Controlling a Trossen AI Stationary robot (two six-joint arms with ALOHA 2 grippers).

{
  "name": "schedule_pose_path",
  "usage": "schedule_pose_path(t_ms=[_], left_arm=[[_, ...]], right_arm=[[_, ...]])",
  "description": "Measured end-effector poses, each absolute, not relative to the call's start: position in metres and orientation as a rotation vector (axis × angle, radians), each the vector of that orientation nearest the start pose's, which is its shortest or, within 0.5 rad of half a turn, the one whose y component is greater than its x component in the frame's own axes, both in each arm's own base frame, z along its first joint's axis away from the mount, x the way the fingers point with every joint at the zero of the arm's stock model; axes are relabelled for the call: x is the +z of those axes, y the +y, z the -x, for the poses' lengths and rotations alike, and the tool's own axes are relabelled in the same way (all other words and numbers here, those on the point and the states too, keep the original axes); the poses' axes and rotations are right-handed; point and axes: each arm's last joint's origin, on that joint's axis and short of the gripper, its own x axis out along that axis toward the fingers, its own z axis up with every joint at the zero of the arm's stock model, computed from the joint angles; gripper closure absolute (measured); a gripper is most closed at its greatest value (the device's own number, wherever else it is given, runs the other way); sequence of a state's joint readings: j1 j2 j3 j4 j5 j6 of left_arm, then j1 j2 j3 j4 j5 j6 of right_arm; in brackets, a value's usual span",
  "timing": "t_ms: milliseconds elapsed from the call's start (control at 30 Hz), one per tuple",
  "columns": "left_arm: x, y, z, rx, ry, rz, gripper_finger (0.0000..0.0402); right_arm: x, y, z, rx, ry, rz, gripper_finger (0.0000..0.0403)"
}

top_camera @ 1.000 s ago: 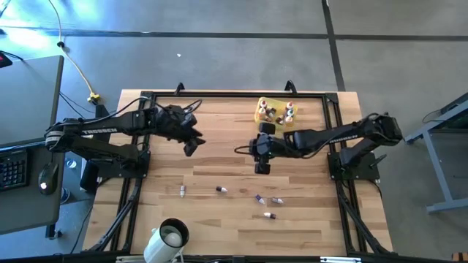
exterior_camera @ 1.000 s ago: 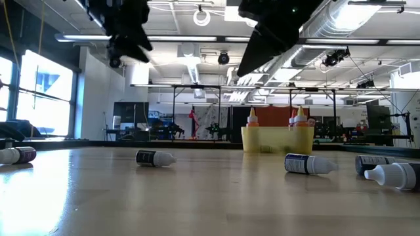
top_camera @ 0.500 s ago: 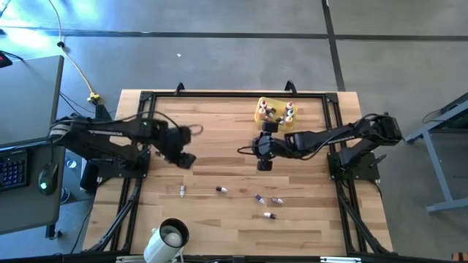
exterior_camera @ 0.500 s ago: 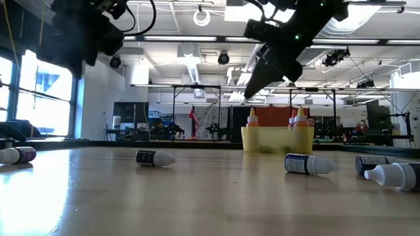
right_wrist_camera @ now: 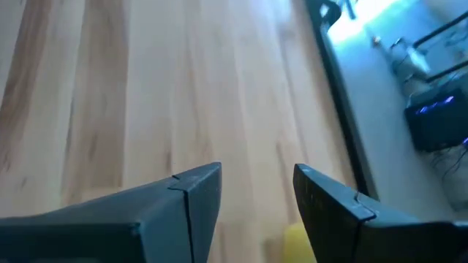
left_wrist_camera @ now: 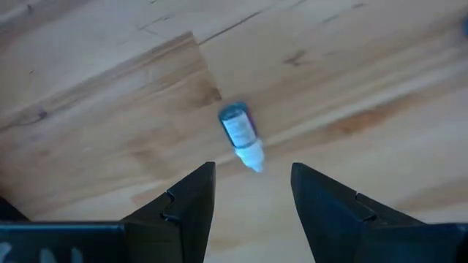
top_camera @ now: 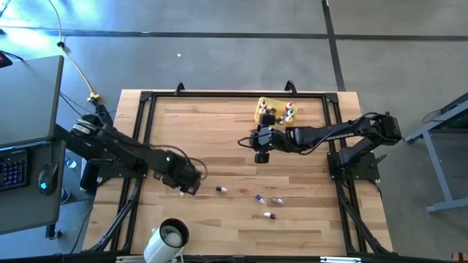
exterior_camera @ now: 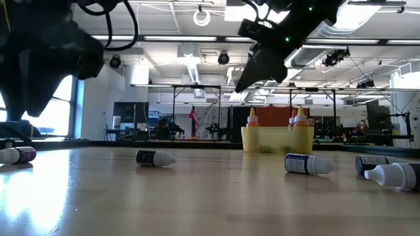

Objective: Pick & Place food coloring
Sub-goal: Put the small violet food coloring bottle into the yellow bin

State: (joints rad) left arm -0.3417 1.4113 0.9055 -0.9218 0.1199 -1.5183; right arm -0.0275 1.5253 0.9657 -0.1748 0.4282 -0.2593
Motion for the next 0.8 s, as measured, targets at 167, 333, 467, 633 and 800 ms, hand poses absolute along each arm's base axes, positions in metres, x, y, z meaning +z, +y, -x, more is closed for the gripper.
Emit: schedule_pose_path(t_ms=[167,333,467,633,800], left_arm=[[0.182,-0.096,-0.226,0.824,1.408,0.992,0.0223],[0.164,-0.099,-0.233,0.866,1.435,0.946,0.0223],[0.157,-0.101,-0.237,0.845,1.444,0.926,0.0223],[0.156,-0.101,-0.238,0.838,1.441,0.931,0.023],[0.157,-0.101,-0.238,0.826,1.441,0.934,0.0272]], right_arm=[[0.234,-0.027,-0.323,-0.358,0.68,0.424,0.0237],[0.242,-0.03,-0.328,-0.373,0.594,0.45,0.0237],[0.246,-0.03,-0.331,-0.376,0.55,0.467,0.0237],[0.25,-0.03,-0.332,-0.406,0.516,0.465,0.0237],[0.249,-0.031,-0.331,-0.447,0.529,0.474,0.0237]])
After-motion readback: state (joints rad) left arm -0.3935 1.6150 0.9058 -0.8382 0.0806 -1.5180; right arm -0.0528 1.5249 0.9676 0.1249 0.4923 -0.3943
